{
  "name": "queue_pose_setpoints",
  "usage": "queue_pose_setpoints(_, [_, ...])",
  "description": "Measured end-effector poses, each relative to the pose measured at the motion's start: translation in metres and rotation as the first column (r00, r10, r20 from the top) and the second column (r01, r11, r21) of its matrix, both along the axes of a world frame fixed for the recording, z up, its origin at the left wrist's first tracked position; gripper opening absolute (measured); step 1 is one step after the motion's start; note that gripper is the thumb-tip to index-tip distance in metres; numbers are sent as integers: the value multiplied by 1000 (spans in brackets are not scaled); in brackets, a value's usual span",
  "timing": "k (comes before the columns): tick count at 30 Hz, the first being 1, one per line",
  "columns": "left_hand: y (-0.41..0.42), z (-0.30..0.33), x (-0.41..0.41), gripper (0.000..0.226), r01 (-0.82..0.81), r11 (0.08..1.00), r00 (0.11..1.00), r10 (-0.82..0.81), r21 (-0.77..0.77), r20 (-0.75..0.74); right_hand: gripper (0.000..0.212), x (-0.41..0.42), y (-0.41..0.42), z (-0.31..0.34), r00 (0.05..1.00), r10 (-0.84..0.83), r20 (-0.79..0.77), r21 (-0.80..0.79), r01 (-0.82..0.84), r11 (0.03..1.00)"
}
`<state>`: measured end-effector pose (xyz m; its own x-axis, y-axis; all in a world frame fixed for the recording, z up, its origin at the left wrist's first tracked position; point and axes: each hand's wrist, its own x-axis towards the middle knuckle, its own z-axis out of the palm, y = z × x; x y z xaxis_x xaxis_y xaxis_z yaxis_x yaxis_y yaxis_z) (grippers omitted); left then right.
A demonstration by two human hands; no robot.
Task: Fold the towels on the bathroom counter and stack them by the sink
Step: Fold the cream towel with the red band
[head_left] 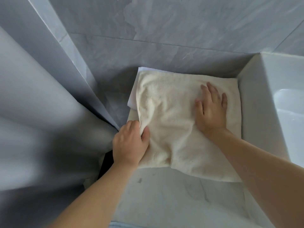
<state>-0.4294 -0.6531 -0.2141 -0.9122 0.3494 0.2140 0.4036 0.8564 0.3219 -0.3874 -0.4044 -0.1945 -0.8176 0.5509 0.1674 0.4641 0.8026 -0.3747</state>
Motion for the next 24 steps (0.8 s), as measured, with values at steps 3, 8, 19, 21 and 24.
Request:
queue_pose_setpoints(3, [0, -2, -1, 38, -22, 999, 1000, 21, 33, 19, 57, 45, -45, 6, 991, -96, -97, -27, 94, 995])
queue_pose_setpoints(8, [-1, -1, -1, 41, -6, 998, 1000, 6, 68, -9, 67, 128, -88, -15, 936, -14, 353, 41, -1, 999])
queue_pose_setpoints(19, [-20, 28, 2, 16, -282, 850, 763, -82, 444, 641, 68, 131, -75, -21, 921, -159, 355, 98, 132, 986])
queue_pose_setpoints(21, [-36, 35, 13, 13, -300, 837, 677, -151, 458, 720, 68, 132, -77, -20, 925, -162, 343, 87, 140, 986])
queue_pose_setpoints(24, [-55, 36, 30, 14, -131, 905, 681, -214, 404, 701, 67, 131, -77, -20, 932, -163, 324, 82, 144, 986])
